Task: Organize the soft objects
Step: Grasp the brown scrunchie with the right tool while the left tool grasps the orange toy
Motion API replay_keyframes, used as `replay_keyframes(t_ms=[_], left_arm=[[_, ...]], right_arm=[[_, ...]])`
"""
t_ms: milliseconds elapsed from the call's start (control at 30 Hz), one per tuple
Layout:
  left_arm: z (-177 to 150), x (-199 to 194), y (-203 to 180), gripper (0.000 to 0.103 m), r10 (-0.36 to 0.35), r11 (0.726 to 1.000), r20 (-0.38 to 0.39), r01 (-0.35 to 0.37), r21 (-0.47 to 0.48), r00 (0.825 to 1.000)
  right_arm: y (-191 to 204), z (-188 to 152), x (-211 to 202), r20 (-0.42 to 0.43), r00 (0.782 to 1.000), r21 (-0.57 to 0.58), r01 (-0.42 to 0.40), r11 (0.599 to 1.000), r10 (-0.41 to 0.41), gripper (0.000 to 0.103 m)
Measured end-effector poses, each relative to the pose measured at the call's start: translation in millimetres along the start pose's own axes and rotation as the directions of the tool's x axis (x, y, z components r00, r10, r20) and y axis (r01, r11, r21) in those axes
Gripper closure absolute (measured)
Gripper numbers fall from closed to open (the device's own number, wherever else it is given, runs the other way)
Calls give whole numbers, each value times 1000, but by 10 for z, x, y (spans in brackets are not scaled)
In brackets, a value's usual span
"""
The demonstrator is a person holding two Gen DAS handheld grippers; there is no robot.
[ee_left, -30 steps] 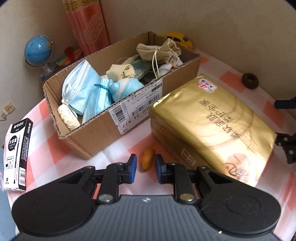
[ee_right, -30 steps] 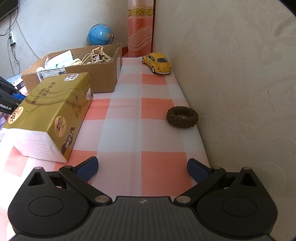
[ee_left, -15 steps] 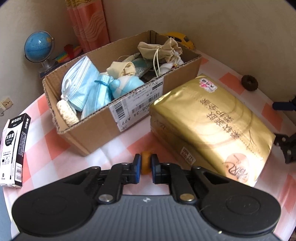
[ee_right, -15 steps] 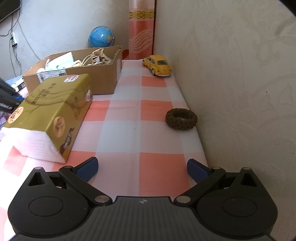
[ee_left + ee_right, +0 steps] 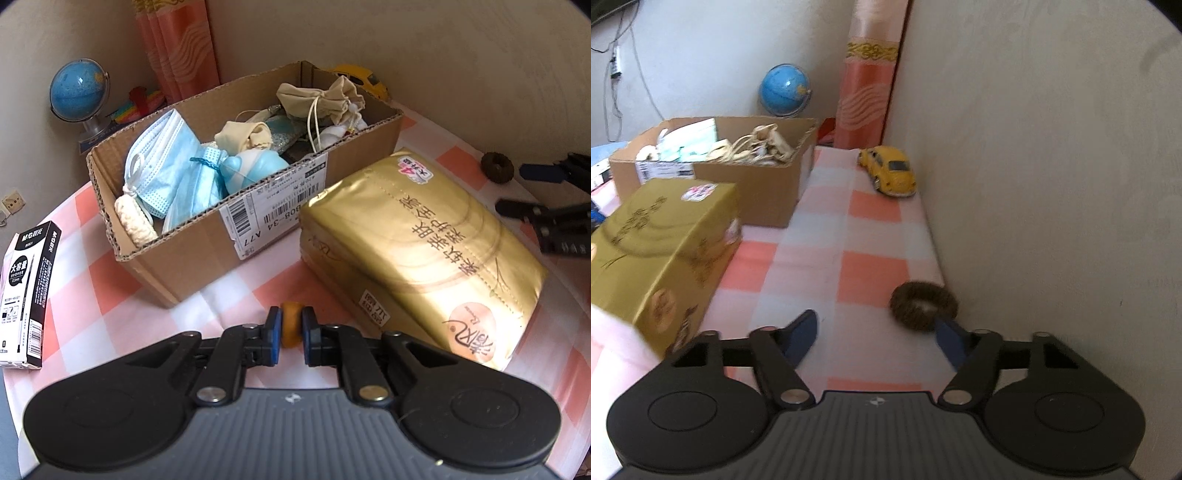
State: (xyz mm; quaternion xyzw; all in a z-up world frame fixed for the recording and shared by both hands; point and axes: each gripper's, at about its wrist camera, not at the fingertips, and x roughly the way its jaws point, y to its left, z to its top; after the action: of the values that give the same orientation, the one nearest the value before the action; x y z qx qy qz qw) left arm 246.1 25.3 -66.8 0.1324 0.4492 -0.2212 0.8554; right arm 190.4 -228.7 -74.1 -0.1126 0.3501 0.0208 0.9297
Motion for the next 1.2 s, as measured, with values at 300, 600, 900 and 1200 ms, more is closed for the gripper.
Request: replay_keyframes(t_ms=[300,600,900,1200], left_arm=[[10,25,18,93,-7,1000,7,7,-11,1000],[10,27,24,93,-10,1000,6,10,-13,1000],[7,35,30,93,-11,1000,7,11,-20,1000],[9,39,39,93,-15,999,5,15,-28,1000]], right_arm=[[37,127,202,4,1000,-22,-19,1000,19,34],[40,95,81,-10,985,39,-174,984,174,34],[-28,9,82,-13,999,78,-29,997,30,34],[-54,34,203,-22,999,125,-31,992,34,34]])
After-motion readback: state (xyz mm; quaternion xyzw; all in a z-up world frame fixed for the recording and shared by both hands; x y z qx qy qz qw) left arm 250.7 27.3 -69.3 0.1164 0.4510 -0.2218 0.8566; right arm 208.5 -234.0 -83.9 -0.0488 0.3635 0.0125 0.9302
